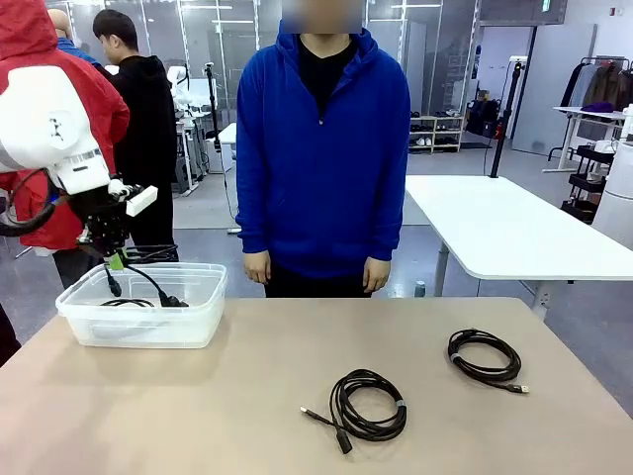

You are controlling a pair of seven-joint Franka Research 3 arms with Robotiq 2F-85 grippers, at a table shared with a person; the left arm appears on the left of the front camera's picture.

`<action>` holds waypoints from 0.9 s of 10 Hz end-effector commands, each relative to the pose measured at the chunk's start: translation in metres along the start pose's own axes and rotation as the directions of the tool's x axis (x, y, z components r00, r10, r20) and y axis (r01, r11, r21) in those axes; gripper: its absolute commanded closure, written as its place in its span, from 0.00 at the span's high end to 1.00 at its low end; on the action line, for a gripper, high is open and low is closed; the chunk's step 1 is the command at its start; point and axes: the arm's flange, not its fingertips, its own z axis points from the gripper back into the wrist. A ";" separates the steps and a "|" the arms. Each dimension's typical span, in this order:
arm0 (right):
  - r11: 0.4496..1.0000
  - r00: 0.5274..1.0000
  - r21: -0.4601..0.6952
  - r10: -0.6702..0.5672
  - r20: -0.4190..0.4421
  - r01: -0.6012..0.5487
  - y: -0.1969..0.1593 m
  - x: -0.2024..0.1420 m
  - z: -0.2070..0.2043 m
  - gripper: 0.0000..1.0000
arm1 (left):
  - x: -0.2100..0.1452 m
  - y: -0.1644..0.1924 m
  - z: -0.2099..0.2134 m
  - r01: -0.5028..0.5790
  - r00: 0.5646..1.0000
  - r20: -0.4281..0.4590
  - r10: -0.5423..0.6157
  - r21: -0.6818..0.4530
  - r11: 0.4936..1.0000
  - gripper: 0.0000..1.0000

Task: Organize and store the cables.
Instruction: Place the Power Cable into the Organizing box.

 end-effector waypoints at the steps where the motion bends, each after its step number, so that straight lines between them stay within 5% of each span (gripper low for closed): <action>1: 1.000 1.000 0.002 0.020 -0.008 -0.020 0.001 0.000 0.000 1.00 | -0.004 0.022 -0.025 -0.108 0.992 0.071 0.109 -0.018 0.994 0.16; 4: 1.000 1.000 0.002 0.020 -0.008 -0.020 0.001 0.000 0.000 1.00 | -0.016 0.028 -0.064 -0.289 0.950 0.103 0.294 -0.059 0.955 0.16; 9: 1.000 1.000 0.002 0.020 -0.008 -0.020 0.001 0.000 0.000 1.00 | -0.014 0.021 -0.064 -0.277 0.956 0.083 0.282 -0.075 0.958 0.72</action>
